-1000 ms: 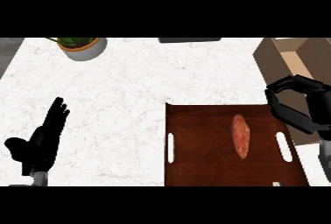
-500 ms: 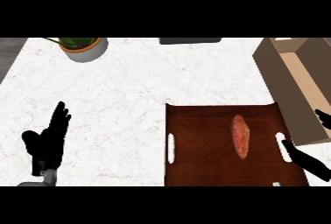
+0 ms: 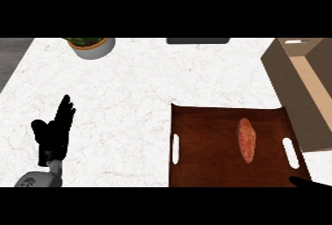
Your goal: Pick the sweet potato from the tray and place it in the cardboard box
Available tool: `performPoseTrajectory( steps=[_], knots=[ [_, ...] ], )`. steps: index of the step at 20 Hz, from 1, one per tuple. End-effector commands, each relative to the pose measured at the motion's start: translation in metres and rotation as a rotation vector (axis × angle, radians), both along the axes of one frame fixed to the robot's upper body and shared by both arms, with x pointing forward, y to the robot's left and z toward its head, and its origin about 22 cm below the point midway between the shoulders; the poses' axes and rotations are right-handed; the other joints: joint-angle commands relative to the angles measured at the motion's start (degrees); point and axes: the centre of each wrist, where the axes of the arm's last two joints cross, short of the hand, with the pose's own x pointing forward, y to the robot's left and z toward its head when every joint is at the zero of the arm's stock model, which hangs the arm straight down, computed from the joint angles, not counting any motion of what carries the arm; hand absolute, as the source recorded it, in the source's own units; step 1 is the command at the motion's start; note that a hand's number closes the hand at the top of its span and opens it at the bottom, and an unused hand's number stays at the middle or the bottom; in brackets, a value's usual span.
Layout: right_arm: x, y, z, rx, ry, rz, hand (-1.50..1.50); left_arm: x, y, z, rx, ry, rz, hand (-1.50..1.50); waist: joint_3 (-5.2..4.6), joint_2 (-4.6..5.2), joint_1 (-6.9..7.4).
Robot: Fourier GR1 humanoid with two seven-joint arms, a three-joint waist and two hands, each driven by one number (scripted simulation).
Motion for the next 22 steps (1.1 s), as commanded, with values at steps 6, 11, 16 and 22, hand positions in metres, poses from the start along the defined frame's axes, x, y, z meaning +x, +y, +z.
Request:
performPoseTrajectory(
  steps=[6,11,16,22],
  knots=[
    [0.041,0.037,0.029,-0.026,0.257,0.001,-1.50,0.005,-0.004,-0.012,-0.003,0.009,-0.023,0.00,0.09,0.28,1.55],
    [0.044,0.064,0.018,-0.027,0.380,-0.011,-1.50,0.012,-0.008,-0.003,-0.002,-0.002,-0.032,0.00,0.09,0.15,1.40],
    [0.066,0.070,0.006,-0.007,0.473,-0.028,-1.50,0.011,-0.018,-0.017,0.006,-0.011,-0.041,0.00,0.08,0.26,1.56],
    [0.079,0.081,0.008,0.032,0.468,-0.017,-1.50,0.008,-0.022,-0.011,-0.006,0.008,-0.031,0.00,0.13,0.07,1.19]
  ],
)
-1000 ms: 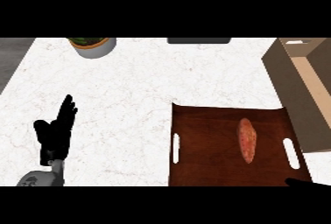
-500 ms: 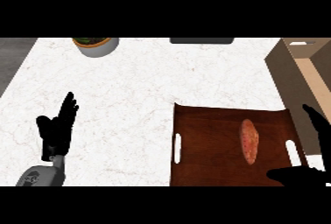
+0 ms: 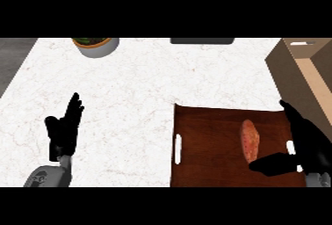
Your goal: Pick the sweet potato from the tray and place it in the cardboard box
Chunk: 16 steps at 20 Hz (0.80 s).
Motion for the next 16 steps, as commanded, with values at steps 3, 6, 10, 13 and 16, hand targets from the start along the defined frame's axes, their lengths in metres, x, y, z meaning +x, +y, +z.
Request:
performPoseTrajectory(
  steps=[3,6,10,13,16],
  knots=[
    [0.004,0.010,0.002,-0.042,0.145,-0.116,-1.50,-0.006,0.016,0.002,0.012,0.007,0.014,0.00,0.00,-0.13,-0.36],
    [0.020,0.037,-0.016,-0.072,0.171,-0.121,-1.50,-0.006,0.004,-0.005,0.001,-0.004,-0.013,0.00,-0.03,0.02,0.03],
    [0.030,0.039,-0.009,-0.062,0.183,-0.141,-1.50,-0.004,0.007,-0.002,0.008,-0.007,0.013,0.00,-0.01,-0.06,-0.07],
    [0.039,0.034,-0.012,-0.070,0.184,-0.162,-1.50,-0.003,0.007,0.002,0.015,-0.009,0.003,0.00,0.01,-0.07,-0.12],
    [0.039,0.040,-0.014,-0.038,0.177,-0.160,-1.50,0.005,0.017,-0.001,0.013,0.004,0.012,0.00,0.00,0.01,-0.47]
  ],
)
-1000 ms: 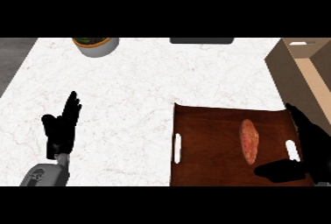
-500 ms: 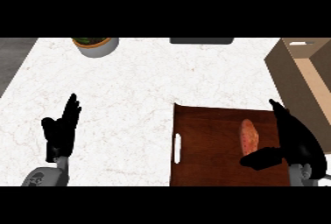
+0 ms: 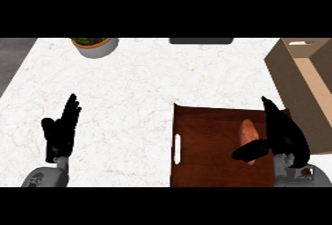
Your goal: Pick the sweet potato from the tray and place it in the cardboard box
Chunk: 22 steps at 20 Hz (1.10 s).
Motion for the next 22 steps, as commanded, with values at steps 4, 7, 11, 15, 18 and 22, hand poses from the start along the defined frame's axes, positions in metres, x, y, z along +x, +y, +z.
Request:
performPoseTrajectory(
  steps=[4,7,11,15,18,22],
  knots=[
    [0.027,-0.003,-0.005,-0.040,0.164,-0.161,-1.50,0.005,0.006,0.007,0.007,-0.009,0.000,0.00,0.01,0.06,0.12],
    [0.001,-0.001,-0.013,-0.053,0.175,-0.153,-1.50,0.000,-0.016,-0.010,-0.012,0.001,0.016,0.00,0.00,-0.09,-0.71],
    [0.020,0.007,-0.024,-0.073,0.206,-0.153,-1.50,0.002,-0.006,0.001,-0.006,-0.010,-0.010,0.00,0.02,0.01,-0.01],
    [0.019,-0.006,-0.034,-0.086,0.212,-0.145,-1.50,-0.013,-0.004,-0.009,-0.002,-0.001,-0.002,0.00,0.03,-0.04,0.04],
    [0.023,-0.025,-0.025,-0.074,0.229,-0.150,-1.50,-0.002,0.004,0.004,-0.002,0.000,0.014,0.00,0.03,-0.05,-0.14],
    [0.020,-0.005,-0.040,-0.069,0.229,-0.158,-1.50,-0.011,-0.014,-0.002,0.000,0.012,0.002,0.00,0.04,-0.06,-0.08]
  ],
)
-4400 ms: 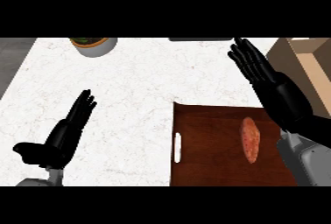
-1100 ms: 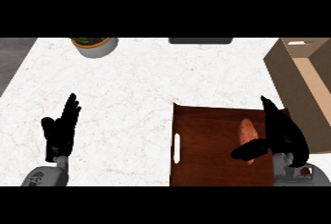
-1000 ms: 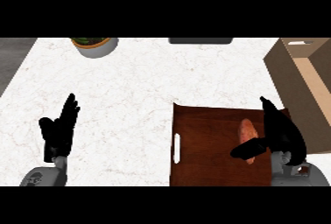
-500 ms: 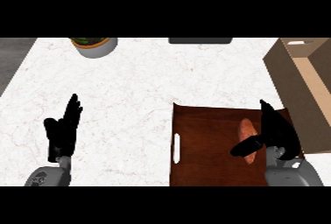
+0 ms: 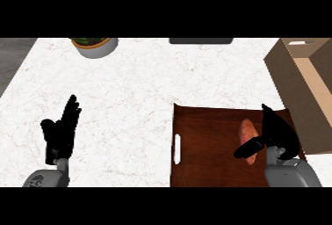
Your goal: Pick the sweet potato from the tray and place it in the cardboard box
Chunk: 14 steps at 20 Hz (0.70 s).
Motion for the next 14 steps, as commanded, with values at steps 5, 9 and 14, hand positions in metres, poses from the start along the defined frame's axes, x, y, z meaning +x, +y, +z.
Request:
performPoseTrajectory(
  steps=[5,9,14],
  knots=[
    [0.020,-0.012,-0.018,-0.026,0.107,-0.058,-1.50,0.016,-0.006,0.007,-0.006,-0.014,0.001,0.00,0.01,0.08,-0.01],
    [0.014,-0.012,-0.011,-0.031,0.094,-0.072,-1.50,0.018,-0.005,0.014,-0.017,0.012,0.001,0.00,0.00,0.01,-0.18],
    [0.016,0.008,-0.042,-0.030,0.099,-0.072,-1.50,0.011,-0.006,0.000,-0.022,-0.004,-0.011,0.00,0.00,0.07,-0.10]
  ],
)
